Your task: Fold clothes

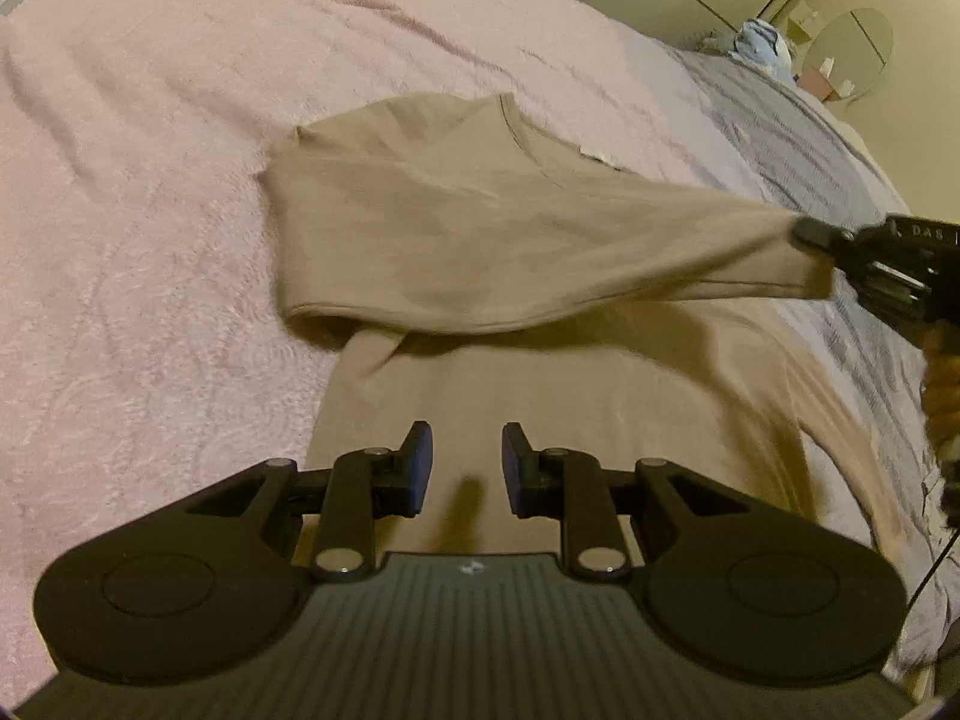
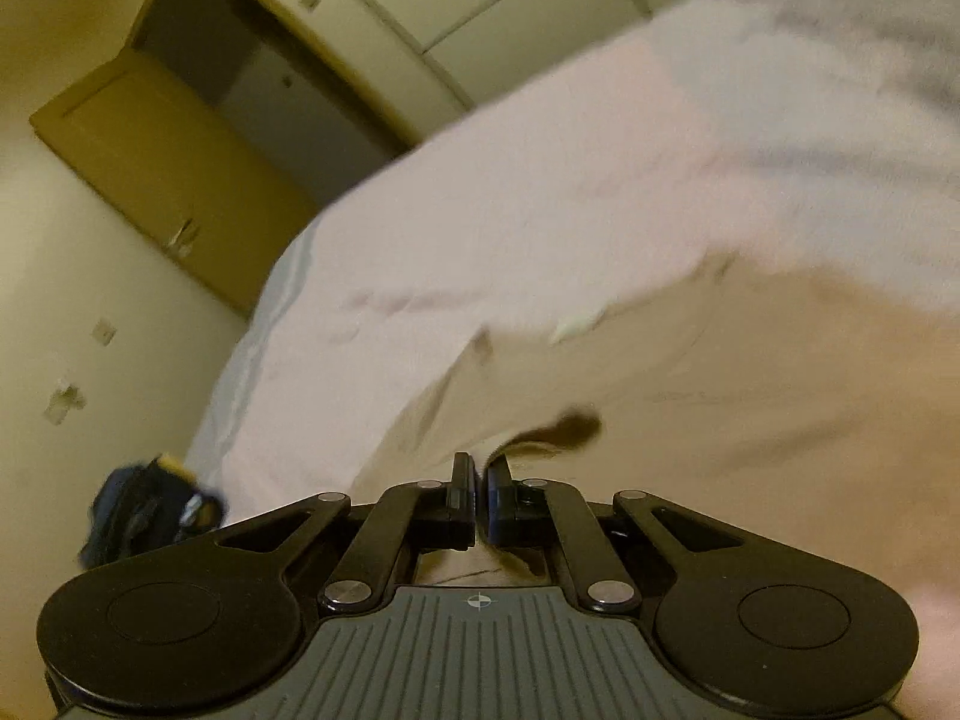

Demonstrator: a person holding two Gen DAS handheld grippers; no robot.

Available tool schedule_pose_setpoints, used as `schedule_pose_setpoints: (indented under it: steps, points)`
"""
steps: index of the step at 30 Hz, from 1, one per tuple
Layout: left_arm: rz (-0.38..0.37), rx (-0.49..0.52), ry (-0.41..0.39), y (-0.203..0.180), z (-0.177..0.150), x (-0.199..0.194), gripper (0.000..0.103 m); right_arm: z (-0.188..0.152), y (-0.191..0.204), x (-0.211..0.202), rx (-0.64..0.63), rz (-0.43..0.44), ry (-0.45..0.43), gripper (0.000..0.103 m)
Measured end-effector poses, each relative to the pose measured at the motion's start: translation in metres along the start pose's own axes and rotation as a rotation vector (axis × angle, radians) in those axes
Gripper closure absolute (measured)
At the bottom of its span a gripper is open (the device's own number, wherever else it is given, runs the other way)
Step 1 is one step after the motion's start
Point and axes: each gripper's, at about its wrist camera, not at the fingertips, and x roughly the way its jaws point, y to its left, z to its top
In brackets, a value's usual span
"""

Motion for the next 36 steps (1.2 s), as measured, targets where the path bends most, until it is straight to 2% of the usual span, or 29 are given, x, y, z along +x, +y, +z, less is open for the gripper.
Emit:
schedule_pose_setpoints:
  steps: [4, 7, 10, 11, 13, 16, 20, 22, 24, 26, 29, 30, 32, 34, 36]
  points:
    - [0.015, 0.045, 0.006, -0.011, 0.001, 0.013, 0.084, 0.004, -0.051, -0.007, 0.081, -0.138, 0.052, 0.100]
    - [0.042, 0.077, 0.006, -0.014, 0.004, 0.022, 0.084, 0.006, -0.060, -0.016, 0.103, -0.169, 0.024, 0.101]
    - [0.093, 0.096, 0.014, -0.011, 0.003, 0.030, 0.084, 0.010, -0.065, -0.038, 0.129, -0.141, -0.071, 0.101]
    - [0.115, 0.098, 0.012, -0.010, 0.003, 0.031, 0.084, 0.010, -0.067, -0.039, 0.142, -0.151, -0.069, 0.101]
    - [0.125, 0.069, 0.007, -0.005, 0.005, 0.030, 0.084, 0.008, -0.081, -0.032, 0.199, -0.192, -0.007, 0.100]
    - [0.073, 0.037, -0.025, -0.007, 0.014, 0.029, 0.084, 0.008, -0.077, -0.037, 0.171, -0.147, -0.002, 0.100]
    - [0.035, 0.126, -0.005, -0.025, 0.020, 0.049, 0.084, 0.026, -0.055, -0.044, 0.163, -0.058, -0.082, 0.100]
    - [0.050, 0.138, 0.004, -0.025, 0.019, 0.058, 0.084, 0.041, -0.044, -0.055, 0.130, -0.038, -0.149, 0.101]
    - [0.065, 0.121, -0.010, -0.019, 0.017, 0.058, 0.085, 0.050, -0.046, -0.065, 0.105, -0.065, -0.186, 0.101]
    - [0.080, 0.087, -0.025, -0.012, 0.017, 0.056, 0.088, 0.050, -0.068, -0.063, 0.133, -0.158, -0.130, 0.101]
    - [0.103, 0.096, -0.050, -0.011, 0.021, 0.051, 0.088, 0.028, -0.117, -0.037, 0.248, -0.297, 0.032, 0.100]
    - [0.116, 0.107, -0.060, -0.011, 0.022, 0.050, 0.088, 0.021, -0.123, -0.031, 0.233, -0.313, 0.065, 0.100]
    - [0.127, 0.109, -0.069, -0.009, 0.024, 0.049, 0.088, 0.015, -0.125, -0.021, 0.197, -0.361, 0.071, 0.100]
    - [0.136, 0.110, -0.068, -0.007, 0.026, 0.052, 0.088, 0.020, -0.117, -0.029, 0.210, -0.319, 0.014, 0.100]
    - [0.160, 0.133, -0.064, -0.007, 0.025, 0.053, 0.088, 0.033, -0.100, -0.050, 0.178, -0.233, -0.102, 0.101]
